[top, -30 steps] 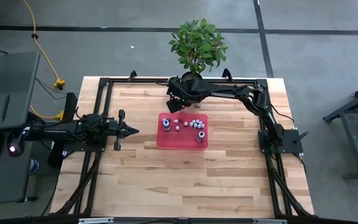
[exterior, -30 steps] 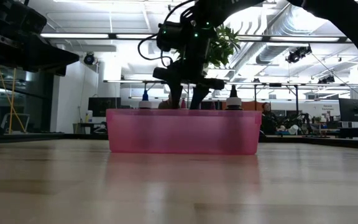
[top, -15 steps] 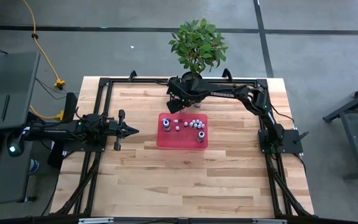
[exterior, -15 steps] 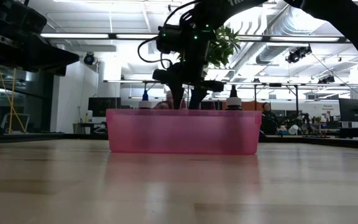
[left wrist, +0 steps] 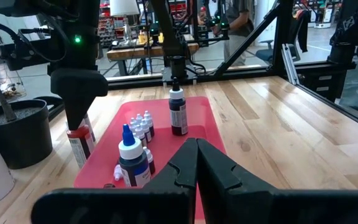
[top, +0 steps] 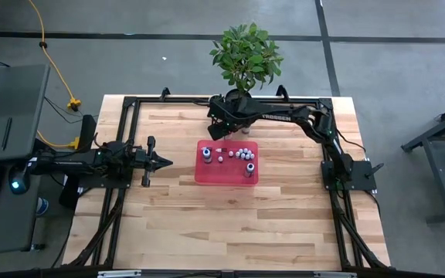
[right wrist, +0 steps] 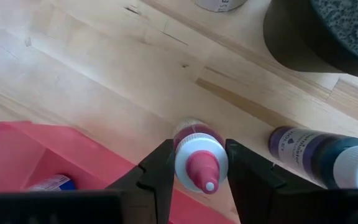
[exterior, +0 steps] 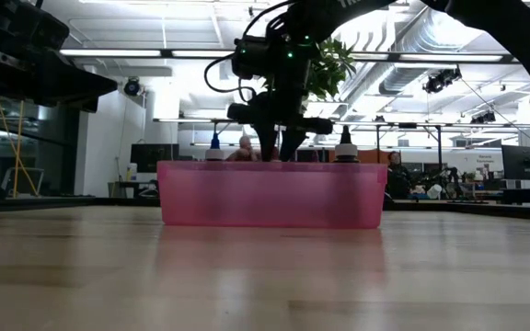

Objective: Pick & Place food coloring
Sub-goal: Put the large pink food coloring bottle into the pink container

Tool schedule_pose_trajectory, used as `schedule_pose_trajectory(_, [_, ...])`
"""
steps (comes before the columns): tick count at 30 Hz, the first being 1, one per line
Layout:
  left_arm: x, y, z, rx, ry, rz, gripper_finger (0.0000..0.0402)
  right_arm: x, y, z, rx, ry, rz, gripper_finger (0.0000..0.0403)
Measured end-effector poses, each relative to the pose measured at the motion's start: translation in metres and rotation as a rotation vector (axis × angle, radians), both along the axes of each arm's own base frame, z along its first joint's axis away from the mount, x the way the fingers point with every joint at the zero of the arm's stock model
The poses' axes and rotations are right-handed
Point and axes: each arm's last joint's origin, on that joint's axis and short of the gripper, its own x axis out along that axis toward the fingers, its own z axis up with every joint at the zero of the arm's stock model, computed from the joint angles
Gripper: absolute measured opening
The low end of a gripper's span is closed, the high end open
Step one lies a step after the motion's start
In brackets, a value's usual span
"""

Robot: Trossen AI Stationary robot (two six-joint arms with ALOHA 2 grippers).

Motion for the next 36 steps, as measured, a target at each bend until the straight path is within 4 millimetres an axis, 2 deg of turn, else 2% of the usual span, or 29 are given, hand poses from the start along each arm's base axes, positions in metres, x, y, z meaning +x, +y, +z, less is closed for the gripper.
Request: schedule_pose_trajectory(36, [0.0,0.0,0.0,0.0,0.0,0.0,0.0,0.0068,0.0064,0.0017,-0.004,-0.052,0.021,0.0119])
